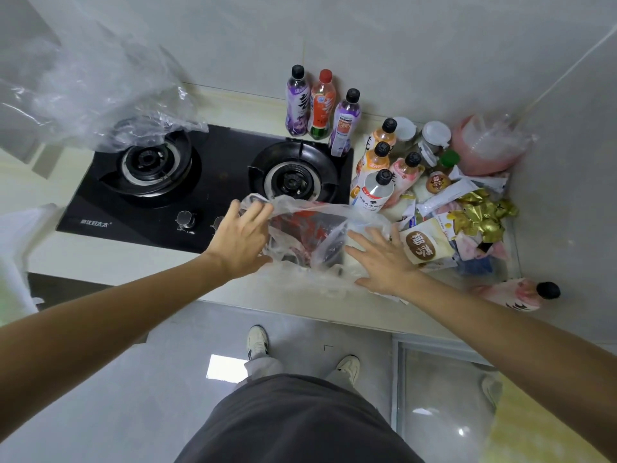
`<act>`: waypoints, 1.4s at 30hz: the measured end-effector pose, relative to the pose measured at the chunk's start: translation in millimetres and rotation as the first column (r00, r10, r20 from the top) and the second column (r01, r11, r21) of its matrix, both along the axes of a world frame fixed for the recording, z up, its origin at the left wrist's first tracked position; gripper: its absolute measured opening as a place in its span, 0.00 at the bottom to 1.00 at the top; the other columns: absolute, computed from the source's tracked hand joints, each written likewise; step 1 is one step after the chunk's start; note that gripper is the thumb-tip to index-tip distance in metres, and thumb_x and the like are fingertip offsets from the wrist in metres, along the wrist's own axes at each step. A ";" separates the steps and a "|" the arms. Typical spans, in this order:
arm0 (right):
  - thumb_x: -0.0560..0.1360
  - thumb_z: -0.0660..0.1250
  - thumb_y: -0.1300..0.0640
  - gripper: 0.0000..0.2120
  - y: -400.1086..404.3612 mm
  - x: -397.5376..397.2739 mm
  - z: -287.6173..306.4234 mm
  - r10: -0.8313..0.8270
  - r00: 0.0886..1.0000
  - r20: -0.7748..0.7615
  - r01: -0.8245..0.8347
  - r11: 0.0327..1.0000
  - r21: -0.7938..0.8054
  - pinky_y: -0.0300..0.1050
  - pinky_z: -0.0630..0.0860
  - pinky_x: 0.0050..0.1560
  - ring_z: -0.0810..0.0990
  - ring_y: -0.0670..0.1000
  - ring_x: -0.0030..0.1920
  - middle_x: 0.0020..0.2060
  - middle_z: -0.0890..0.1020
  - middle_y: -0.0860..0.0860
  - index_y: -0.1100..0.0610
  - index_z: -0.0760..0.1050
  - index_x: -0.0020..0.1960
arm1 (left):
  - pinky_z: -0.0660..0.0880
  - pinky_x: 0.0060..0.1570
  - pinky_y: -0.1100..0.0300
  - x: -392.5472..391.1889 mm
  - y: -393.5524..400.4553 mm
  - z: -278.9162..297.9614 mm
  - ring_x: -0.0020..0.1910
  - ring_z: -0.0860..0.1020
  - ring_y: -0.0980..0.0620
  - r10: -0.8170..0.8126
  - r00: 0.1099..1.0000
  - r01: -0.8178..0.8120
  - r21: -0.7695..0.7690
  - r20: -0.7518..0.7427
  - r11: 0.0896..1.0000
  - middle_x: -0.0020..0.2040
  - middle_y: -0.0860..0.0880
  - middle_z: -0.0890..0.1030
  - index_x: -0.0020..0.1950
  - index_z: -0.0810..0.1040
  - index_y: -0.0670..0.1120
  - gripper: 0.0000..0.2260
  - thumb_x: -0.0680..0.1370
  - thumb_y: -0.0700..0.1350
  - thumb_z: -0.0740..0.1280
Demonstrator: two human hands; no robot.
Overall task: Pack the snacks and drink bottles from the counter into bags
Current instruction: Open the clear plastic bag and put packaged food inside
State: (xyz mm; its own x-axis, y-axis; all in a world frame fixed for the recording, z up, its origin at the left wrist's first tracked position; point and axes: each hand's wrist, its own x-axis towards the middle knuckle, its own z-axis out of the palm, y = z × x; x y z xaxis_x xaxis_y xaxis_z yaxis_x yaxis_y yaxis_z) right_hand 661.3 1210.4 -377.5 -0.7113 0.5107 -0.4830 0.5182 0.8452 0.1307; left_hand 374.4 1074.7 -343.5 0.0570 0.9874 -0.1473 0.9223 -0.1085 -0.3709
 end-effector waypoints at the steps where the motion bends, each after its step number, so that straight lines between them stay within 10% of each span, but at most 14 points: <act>1: 0.74 0.72 0.37 0.40 -0.6 0.5 -3.8 0.033 0.999 -0.024 -0.034 0.999 -0.016 0.79 0.49 0.74 0.52 0.60 0.80 0.83 0.51 0.49 0.46 0.60 0.81 | 0.65 0.63 0.42 0.4 -2.1 -2.7 0.68 0.64 0.43 -0.032 0.999 0.031 0.009 0.017 0.999 0.67 0.44 0.64 0.53 0.82 0.45 0.30 0.74 0.71 0.63; 9: 0.79 0.70 0.52 0.44 -14.1 0.4 -27.4 0.123 0.990 -0.076 -0.134 0.975 -0.179 0.78 0.45 0.75 0.52 0.52 0.81 0.81 0.61 0.41 0.42 0.46 0.85 | 0.57 0.73 0.30 -4.6 -3.3 -20.9 0.75 0.62 0.37 -0.357 0.928 0.359 0.008 0.103 0.933 0.80 0.45 0.62 0.69 0.69 0.50 0.26 0.73 0.45 0.73; 15: 0.80 0.69 0.48 0.26 -9.2 7.4 -44.7 0.167 0.960 -0.225 -0.187 0.980 -0.068 0.76 0.60 0.71 0.70 0.56 0.67 0.65 0.76 0.47 0.44 0.69 0.76 | 0.44 0.76 0.30 -6.4 -1.4 -43.2 0.80 0.56 0.43 -0.328 0.933 0.356 -0.251 0.145 0.900 0.77 0.55 0.69 0.82 0.52 0.58 0.31 0.82 0.54 0.64; 21: 0.84 0.55 0.41 0.25 3.2 17.8 -51.3 0.188 0.962 -0.199 -0.177 0.981 0.075 0.67 0.65 0.69 0.71 0.56 0.56 0.49 0.74 0.50 0.52 0.87 0.47 | 0.41 0.77 0.31 -5.0 2.7 -47.8 0.79 0.60 0.43 -0.160 0.987 0.158 -0.387 0.027 0.909 0.72 0.49 0.76 0.61 0.83 0.55 0.26 0.84 0.65 0.49; 30: 0.83 0.63 0.43 0.22 -4.8 4.0 -50.8 0.073 0.954 -0.292 -0.006 0.974 0.226 0.60 0.67 0.62 0.76 0.58 0.51 0.43 0.83 0.51 0.55 0.87 0.41 | 0.54 0.77 0.40 -2.6 8.5 -49.8 0.72 0.68 0.44 0.102 0.992 -0.084 -0.211 0.075 0.974 0.70 0.47 0.78 0.52 0.86 0.54 0.30 0.85 0.61 0.44; 34: 0.75 0.73 0.56 0.04 -10.0 -0.9 -55.1 0.237 0.878 -0.415 -0.149 0.961 0.233 0.55 0.65 0.50 0.73 0.57 0.52 0.52 0.75 0.52 0.55 0.80 0.47 | 0.59 0.74 0.38 -8.7 6.2 -64.4 0.68 0.71 0.43 0.127 0.977 -0.109 -0.107 0.173 0.988 0.64 0.47 0.80 0.51 0.86 0.54 0.17 0.84 0.57 0.59; 42: 0.67 0.78 0.64 0.10 -20.7 5.2 -81.5 0.108 0.910 -0.400 -0.076 0.993 0.093 0.54 0.70 0.47 0.76 0.56 0.50 0.48 0.81 0.49 0.54 0.82 0.45 | 0.65 0.66 0.35 -13.8 -7.9 -101.3 0.67 0.73 0.44 -0.122 0.942 0.144 -0.047 0.314 0.988 0.56 0.51 0.84 0.55 0.81 0.50 0.11 0.74 0.42 0.75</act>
State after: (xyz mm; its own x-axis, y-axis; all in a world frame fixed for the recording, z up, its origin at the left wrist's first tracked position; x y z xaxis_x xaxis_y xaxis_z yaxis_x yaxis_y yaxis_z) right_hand 666.5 1189.7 -459.0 -0.8829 0.4569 -0.1084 0.4605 0.8876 -0.0088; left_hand 360.6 1066.8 -444.9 0.2406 0.9560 -0.1678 0.9657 -0.2531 -0.0574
